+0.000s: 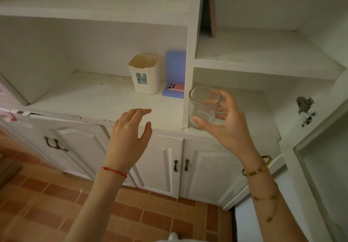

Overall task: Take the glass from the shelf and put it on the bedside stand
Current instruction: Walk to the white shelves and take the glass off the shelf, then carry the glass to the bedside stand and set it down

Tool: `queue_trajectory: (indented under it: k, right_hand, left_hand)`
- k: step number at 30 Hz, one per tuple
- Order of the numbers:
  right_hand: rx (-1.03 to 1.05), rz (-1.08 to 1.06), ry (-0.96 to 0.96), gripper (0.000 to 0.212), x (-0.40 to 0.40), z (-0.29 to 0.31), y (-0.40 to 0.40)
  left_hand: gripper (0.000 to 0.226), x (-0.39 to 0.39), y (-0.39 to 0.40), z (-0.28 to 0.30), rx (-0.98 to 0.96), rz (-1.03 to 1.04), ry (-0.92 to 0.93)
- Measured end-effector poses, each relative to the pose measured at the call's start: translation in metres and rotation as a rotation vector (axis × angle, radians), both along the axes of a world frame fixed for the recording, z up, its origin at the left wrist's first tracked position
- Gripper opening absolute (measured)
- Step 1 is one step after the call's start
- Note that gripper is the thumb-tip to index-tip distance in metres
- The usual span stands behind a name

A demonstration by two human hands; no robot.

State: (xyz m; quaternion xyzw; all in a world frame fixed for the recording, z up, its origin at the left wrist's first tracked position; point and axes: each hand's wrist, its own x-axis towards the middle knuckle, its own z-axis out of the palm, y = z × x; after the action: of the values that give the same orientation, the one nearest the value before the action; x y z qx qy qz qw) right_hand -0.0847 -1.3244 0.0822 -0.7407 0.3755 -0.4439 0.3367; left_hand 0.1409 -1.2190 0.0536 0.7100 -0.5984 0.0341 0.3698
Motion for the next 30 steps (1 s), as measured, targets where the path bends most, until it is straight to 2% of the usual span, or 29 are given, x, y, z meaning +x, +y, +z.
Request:
queue_trajectory:
  k: [13,24,30]
  right_hand:
    - [0.109,0.11,0.059,0.075,0.013,-0.047,0.019]
    - [0.16,0.257,0.118,0.077,0.015,-0.067,0.02]
    - [0.189,0.372,0.166,0.076,0.032,-0.08,0.018]
  left_hand:
    - [0.034,-0.005,0.057,-0.036,0.144,0.142,0.109]
    - [0.034,-0.027,0.08,-0.059,0.216,0.268,0.123]
    - [0.036,-0.031,0.099,-0.07,0.258,0.404,0.165]
